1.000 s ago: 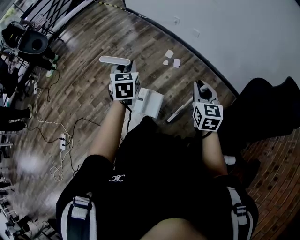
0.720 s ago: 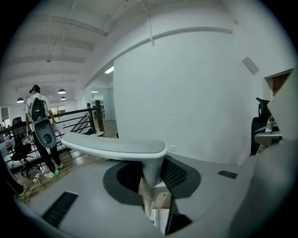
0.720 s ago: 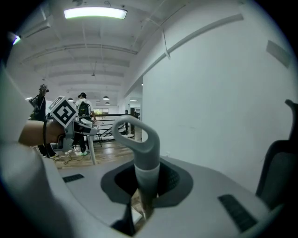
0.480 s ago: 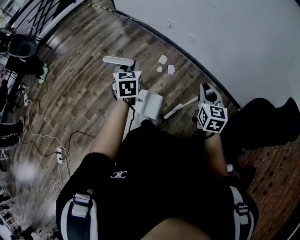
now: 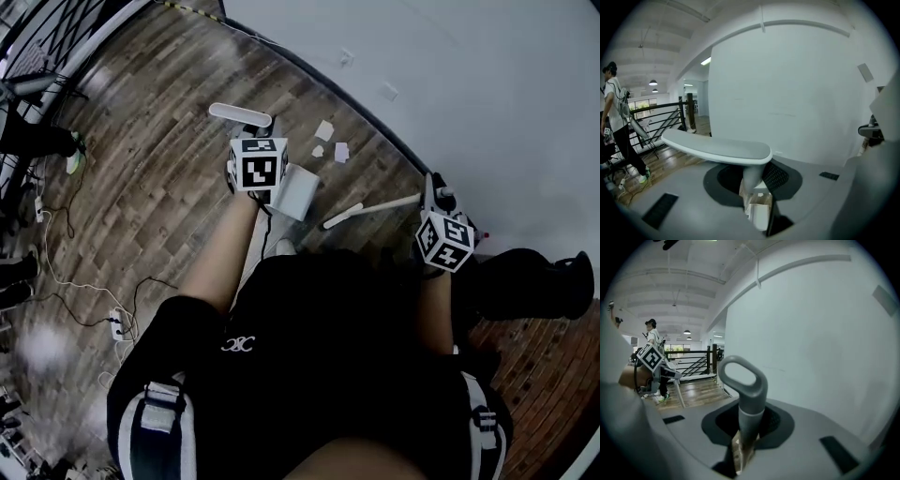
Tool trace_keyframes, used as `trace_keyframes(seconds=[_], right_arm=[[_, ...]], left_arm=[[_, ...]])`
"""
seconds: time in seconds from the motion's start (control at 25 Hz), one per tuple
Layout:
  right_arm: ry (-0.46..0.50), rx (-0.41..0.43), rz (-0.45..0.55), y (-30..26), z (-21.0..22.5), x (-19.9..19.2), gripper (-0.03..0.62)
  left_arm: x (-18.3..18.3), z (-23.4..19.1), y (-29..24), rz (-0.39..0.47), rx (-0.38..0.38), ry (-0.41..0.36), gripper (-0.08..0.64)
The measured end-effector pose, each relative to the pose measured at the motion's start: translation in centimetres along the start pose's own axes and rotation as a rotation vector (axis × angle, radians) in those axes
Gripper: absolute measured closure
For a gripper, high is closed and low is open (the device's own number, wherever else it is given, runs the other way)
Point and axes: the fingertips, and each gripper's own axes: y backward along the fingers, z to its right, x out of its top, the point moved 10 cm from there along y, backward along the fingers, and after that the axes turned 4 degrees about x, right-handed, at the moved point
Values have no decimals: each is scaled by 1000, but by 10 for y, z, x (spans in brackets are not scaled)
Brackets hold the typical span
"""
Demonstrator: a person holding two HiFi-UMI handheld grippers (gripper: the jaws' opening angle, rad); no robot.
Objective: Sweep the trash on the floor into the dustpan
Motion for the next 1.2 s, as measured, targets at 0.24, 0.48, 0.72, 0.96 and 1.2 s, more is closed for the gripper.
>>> trace_keyframes(seconds=[0.24,0.48,0.72,0.96,1.2], right_arm=[[-20,-17,28,-53,31,30,534],[5,37,-5,-128,59,20,534],[66,177,-44,-204,100,20,535],[124,278,-76,-266,129,38,535],[216,397,-110,-318,135,66,535]], left_arm=[[21,-15,-52,-18,54,15,466],[39,-25,-116,-56,147,51,466],[52,-29,-185,-117,281,137,466],[47,-36,-230,-160,414,261,466],[46,-43,-255,-168,491,328,465]])
